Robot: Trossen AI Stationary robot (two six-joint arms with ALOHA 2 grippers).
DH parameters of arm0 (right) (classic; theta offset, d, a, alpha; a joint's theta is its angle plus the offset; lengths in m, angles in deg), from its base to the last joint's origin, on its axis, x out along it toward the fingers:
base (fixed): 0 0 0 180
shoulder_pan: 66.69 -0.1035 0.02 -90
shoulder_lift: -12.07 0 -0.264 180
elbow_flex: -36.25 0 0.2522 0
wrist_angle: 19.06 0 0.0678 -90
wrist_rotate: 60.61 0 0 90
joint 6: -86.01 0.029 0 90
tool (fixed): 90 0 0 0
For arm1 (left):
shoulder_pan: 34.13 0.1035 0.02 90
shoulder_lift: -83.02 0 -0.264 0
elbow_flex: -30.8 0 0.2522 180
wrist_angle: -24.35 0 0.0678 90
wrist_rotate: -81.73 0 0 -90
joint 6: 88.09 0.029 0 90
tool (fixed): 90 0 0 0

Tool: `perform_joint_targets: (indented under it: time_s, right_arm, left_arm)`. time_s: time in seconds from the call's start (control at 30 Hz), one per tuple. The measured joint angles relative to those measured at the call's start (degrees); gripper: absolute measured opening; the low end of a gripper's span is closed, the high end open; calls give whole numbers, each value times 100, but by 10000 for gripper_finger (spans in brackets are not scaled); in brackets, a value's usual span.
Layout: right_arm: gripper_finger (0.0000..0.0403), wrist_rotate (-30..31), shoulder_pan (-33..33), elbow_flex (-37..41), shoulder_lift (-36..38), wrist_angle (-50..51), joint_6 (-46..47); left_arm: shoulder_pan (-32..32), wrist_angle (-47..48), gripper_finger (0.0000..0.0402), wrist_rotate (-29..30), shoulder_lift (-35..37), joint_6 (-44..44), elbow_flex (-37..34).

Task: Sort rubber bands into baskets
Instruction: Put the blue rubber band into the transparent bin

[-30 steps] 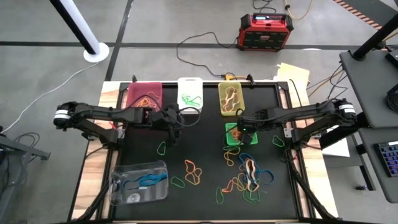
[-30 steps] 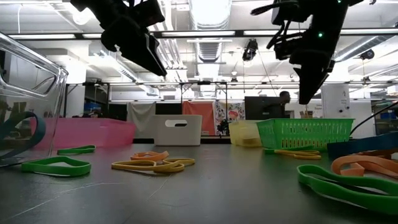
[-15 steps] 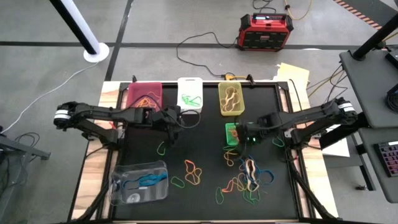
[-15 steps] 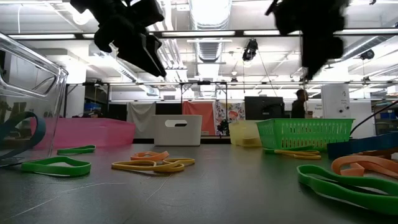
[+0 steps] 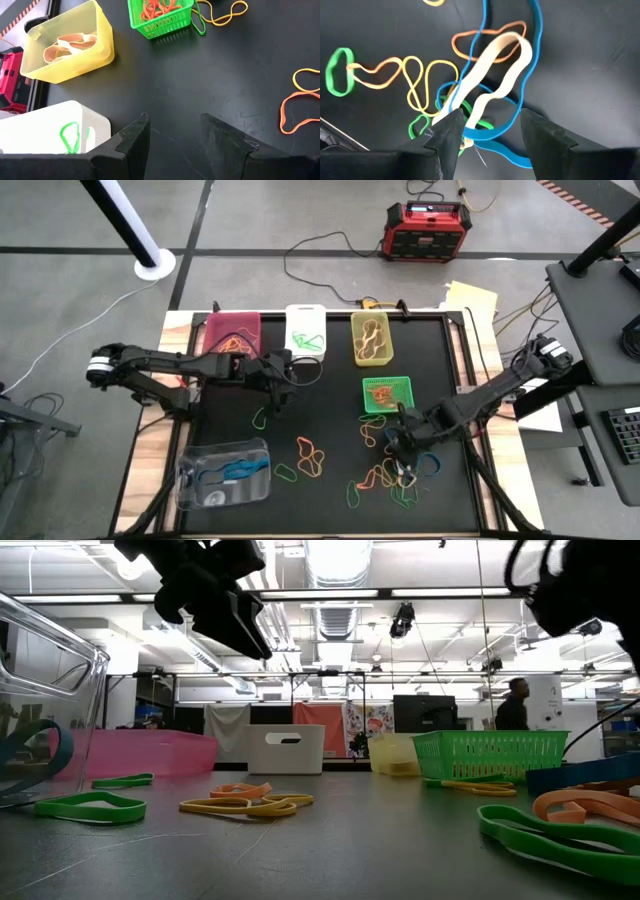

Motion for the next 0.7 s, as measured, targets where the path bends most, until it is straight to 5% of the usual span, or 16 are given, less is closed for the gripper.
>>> perform_joint_targets:
  time_s: [0.47, 0.7]
  right_arm:
    - [179, 4, -265, 1082, -37, -1057, 232]
    - [134, 0, -265, 1321, -37, -1595, -155]
  left_arm:
    - [0, 2, 158, 4, 0, -10, -47]
    - [0, 0, 158, 4, 0, -20, -48]
